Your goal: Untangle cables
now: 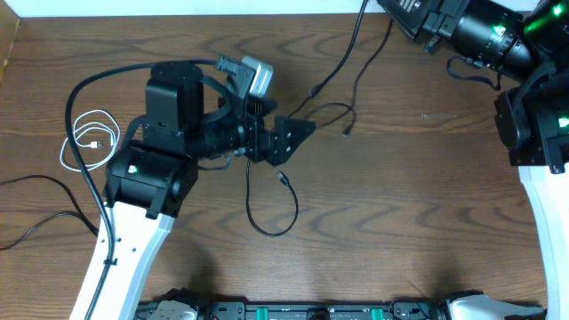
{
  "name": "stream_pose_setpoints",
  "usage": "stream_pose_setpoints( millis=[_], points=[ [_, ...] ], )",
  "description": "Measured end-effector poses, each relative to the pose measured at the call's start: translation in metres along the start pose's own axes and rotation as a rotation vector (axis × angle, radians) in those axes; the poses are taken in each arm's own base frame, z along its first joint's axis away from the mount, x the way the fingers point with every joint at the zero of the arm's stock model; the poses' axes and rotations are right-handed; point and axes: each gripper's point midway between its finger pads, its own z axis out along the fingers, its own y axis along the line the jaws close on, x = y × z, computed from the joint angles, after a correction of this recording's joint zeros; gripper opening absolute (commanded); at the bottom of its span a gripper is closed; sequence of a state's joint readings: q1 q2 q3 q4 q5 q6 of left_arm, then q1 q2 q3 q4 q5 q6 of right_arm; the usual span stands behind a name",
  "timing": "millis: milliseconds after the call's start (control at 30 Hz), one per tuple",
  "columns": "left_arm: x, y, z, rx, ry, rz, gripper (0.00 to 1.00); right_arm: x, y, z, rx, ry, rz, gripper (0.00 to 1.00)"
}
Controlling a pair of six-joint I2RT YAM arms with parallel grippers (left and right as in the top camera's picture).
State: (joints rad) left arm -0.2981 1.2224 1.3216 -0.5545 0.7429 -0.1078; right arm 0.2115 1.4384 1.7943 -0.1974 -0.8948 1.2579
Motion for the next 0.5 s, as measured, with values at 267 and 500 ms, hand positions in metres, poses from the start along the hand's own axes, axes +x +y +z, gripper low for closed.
stream_pose_setpoints(
  millis=[267,500],
  points=[
    [-0.040,-0.008,0.013,-0.059,-0.161,0.092,0.98,0.012,0.007,0.000,-0.029,0.076,0.111,0.02],
    [-0.026,-0.004,0.050,-0.047,-0.094,0.072,0.91,0.009,0.027,-0.003,-0.099,0.081,0.108,0.01]
  ],
)
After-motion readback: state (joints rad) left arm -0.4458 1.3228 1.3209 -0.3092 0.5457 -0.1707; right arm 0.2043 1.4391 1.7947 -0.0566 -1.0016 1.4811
